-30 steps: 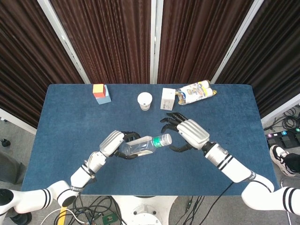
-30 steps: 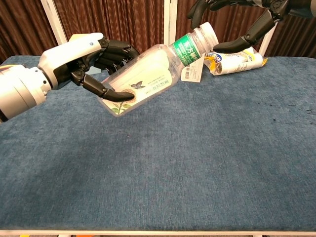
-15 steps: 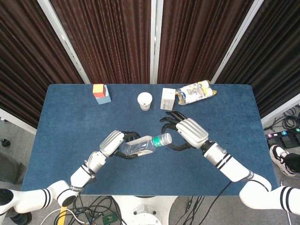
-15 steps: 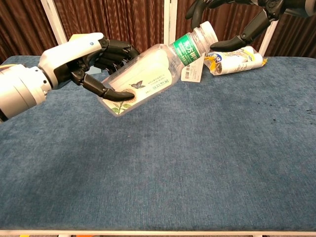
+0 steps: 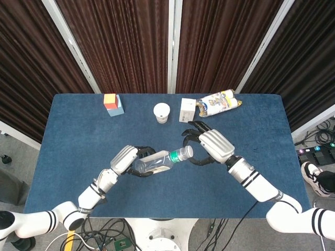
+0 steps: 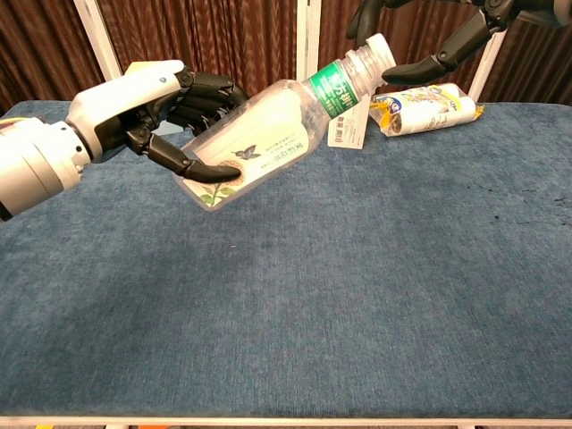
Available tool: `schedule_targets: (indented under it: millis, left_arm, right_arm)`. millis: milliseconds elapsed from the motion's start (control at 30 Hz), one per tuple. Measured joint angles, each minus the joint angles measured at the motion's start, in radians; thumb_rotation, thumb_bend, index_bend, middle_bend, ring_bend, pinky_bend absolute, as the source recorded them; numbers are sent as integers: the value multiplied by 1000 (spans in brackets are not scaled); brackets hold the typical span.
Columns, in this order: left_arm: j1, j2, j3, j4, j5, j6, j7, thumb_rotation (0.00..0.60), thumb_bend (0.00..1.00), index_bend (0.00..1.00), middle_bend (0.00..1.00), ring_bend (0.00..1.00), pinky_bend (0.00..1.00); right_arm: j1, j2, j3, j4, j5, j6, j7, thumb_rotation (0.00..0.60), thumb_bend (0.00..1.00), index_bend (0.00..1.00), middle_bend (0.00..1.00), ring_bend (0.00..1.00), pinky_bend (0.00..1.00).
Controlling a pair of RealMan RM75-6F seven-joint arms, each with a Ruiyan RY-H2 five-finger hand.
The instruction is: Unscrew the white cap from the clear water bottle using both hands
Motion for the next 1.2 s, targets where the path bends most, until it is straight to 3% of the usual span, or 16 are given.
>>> schedule_targets:
  millis: [400,667,767,867,1000,1200]
  left_arm:
    - [3,3,8,33,-3,-8,18,600,380,590,594,508,585]
    - [1,15,31,118,-54,-106,236,600,384,572,566,475,493]
    - [0,17,34,136,-104,-161,356,600,382,516,527,423,431]
    - [1,17,35,141,-162,-206,470,600,333,360,407,288,333]
    - [4,21,28,121,-245,-247,605,600,262,228,272,165,266]
    - [17,41,9,50,-300,-242,679,600,227,170,221,132,225]
  right_arm:
    - [-20,49,2,-15,-2,7,17,600,355,543,240,0,0]
    - [-41,92,-28,-14,20,-35,23,600,355,550,240,0,0]
    - [-40,93,-44,-3,30,-69,16,600,355,553,239,0,0]
    - [-37,88,-60,13,40,-99,-3,600,355,551,239,0,0]
    - [-32,65,-75,42,56,-124,-42,600,357,540,236,0,0]
    - [-16,1,-98,99,85,-174,-96,600,364,503,206,0,0]
